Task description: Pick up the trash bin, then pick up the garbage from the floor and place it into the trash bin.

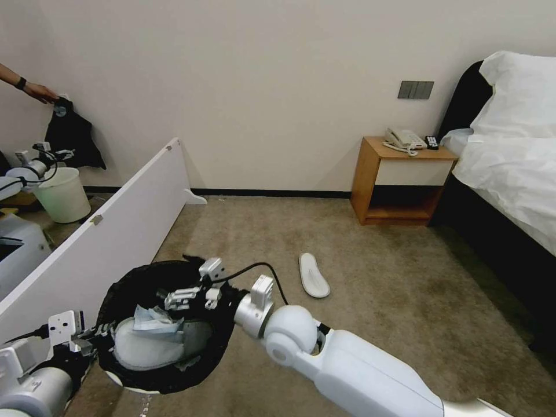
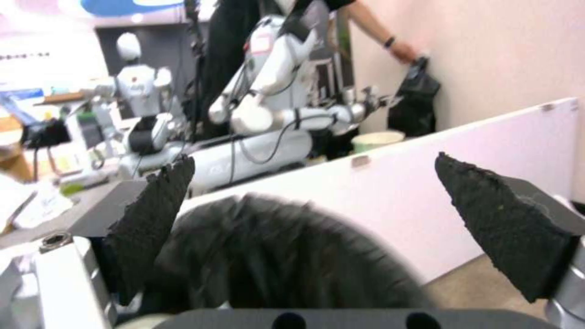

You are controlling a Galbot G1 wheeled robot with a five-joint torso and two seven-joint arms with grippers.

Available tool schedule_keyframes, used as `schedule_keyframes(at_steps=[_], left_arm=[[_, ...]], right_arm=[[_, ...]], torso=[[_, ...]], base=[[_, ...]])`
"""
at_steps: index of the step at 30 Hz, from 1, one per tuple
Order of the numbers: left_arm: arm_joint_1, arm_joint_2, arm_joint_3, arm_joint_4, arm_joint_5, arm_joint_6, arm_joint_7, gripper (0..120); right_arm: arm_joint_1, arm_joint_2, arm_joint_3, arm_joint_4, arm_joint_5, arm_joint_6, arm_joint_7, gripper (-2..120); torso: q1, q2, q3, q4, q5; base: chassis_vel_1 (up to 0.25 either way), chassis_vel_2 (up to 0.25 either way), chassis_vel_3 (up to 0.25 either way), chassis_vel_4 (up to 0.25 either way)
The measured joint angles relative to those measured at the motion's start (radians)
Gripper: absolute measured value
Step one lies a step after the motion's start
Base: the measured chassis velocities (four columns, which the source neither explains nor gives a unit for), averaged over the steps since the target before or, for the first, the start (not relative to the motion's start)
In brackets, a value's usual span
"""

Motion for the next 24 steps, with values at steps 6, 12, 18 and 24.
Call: schedule_keyframes(at_steps=[6,12,18,24], left_arm=[[0.011,-0.002,-0.004,-0.007,0.004,0.001,0.000,2],[0.023,-0.009,-0.011,-0.008,0.007,0.001,0.003,2],[0.028,-0.020,-0.012,-0.009,0.013,0.001,0.006,2],[0.032,-0.031,-0.007,-0.001,0.026,-0.001,0.015,2]], right_arm=[[-0.044,-0.021,0.106,0.020,0.008,-0.002,0.030,100],[-0.128,-0.087,0.252,0.057,0.007,-0.024,0.073,100],[-0.267,-0.185,0.383,0.098,-0.029,-0.050,0.137,100],[-0.430,-0.236,0.521,0.119,-0.107,-0.078,0.188,100]], torso=[[0.000,0.000,0.000,0.0000,0.0001],[0.000,0.000,0.000,-0.0001,0.0001],[0.000,0.000,0.000,-0.0002,0.0000],[0.000,0.000,0.000,-0.0004,0.0003]], base=[[0.000,0.000,0.000,0.000],[0.000,0.000,0.000,0.000],[0.000,0.000,0.000,0.000],[0.000,0.000,0.000,0.000]])
